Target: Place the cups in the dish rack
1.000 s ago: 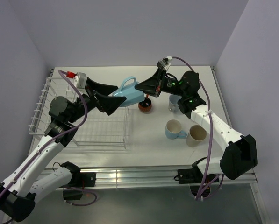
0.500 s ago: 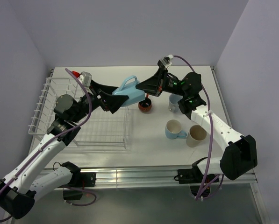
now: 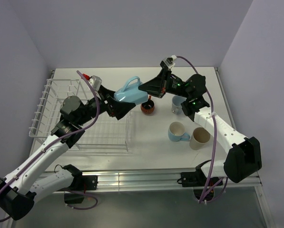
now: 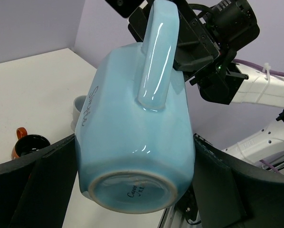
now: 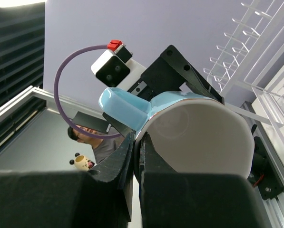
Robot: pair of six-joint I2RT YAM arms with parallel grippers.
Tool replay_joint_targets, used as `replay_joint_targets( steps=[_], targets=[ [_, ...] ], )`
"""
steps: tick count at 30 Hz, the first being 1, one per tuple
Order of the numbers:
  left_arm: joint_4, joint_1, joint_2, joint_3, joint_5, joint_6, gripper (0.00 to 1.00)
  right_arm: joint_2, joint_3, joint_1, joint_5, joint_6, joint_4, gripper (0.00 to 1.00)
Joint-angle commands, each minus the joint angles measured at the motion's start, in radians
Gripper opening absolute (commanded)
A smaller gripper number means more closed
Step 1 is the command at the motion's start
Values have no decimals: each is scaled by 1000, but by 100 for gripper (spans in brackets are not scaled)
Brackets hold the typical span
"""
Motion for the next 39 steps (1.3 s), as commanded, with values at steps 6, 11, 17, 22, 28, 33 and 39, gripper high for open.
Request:
replay_joint_targets(
  steps=[6, 11, 17, 22, 28, 33, 39],
  targets=[
    [-1, -11, -9, 14, -32, 25, 90, -20, 6, -7, 12, 51, 145, 0],
    [21, -14, -28, 6, -71, 28, 92, -17, -20, -6, 12, 70, 176, 0],
    [21, -13, -28, 9, -86, 34, 93, -20, -36, -7, 12, 73, 181, 0],
    [16, -17, -9, 14, -62, 31, 88, -9, -30, -7, 12, 78, 188, 0],
    [-2, -22, 3, 23, -31, 38, 73, 11, -10, -7, 14, 91, 196, 0],
    [-62, -34, 32, 66, -37, 51, 18, 23, -10, -7, 19, 102, 211, 0],
    [-99, -54, 34, 75, -107, 31, 0, 8, -25, -7, 32, 32, 126, 11]
  ],
)
